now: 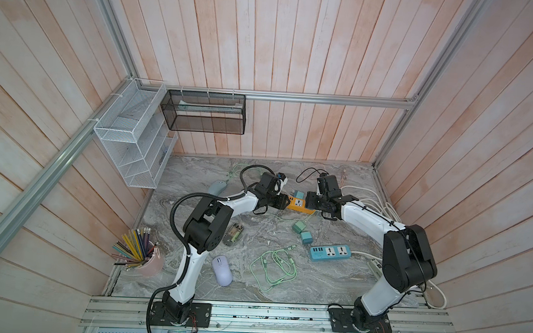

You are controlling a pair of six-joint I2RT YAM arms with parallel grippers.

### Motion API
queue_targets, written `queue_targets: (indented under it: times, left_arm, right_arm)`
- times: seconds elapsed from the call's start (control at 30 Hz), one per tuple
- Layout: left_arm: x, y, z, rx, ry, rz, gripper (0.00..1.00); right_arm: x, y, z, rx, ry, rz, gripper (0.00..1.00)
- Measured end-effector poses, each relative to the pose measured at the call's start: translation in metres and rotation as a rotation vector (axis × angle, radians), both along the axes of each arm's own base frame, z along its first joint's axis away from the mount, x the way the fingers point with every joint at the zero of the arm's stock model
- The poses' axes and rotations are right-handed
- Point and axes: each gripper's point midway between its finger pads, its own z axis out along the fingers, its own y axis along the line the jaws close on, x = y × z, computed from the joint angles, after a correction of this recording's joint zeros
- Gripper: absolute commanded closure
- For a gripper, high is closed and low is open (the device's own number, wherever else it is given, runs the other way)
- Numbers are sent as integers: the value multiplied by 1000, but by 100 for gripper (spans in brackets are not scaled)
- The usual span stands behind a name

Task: Unplug the wireless mouse
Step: Remove the plug from the socket.

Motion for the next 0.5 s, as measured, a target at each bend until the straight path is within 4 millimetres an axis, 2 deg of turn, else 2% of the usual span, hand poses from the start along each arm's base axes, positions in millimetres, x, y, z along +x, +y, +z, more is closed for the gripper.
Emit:
queue_targets:
  times: [0.17, 0.27, 0.4, 0.5]
  left_arm:
    - [2, 1, 2, 11, -11, 3, 45]
    - [11, -3, 12, 12, -33, 5, 45]
    - [29, -16, 23, 12, -85, -8, 45]
    - [33, -24, 11, 42, -91, -29, 45]
  right_arm:
    - [10, 0, -9, -17, 5, -13, 36]
    - [13, -1, -20, -31, 21, -25, 37]
    - [17, -2, -39, -44, 54, -42, 47]
    - [17, -3, -48, -51, 70, -45, 58]
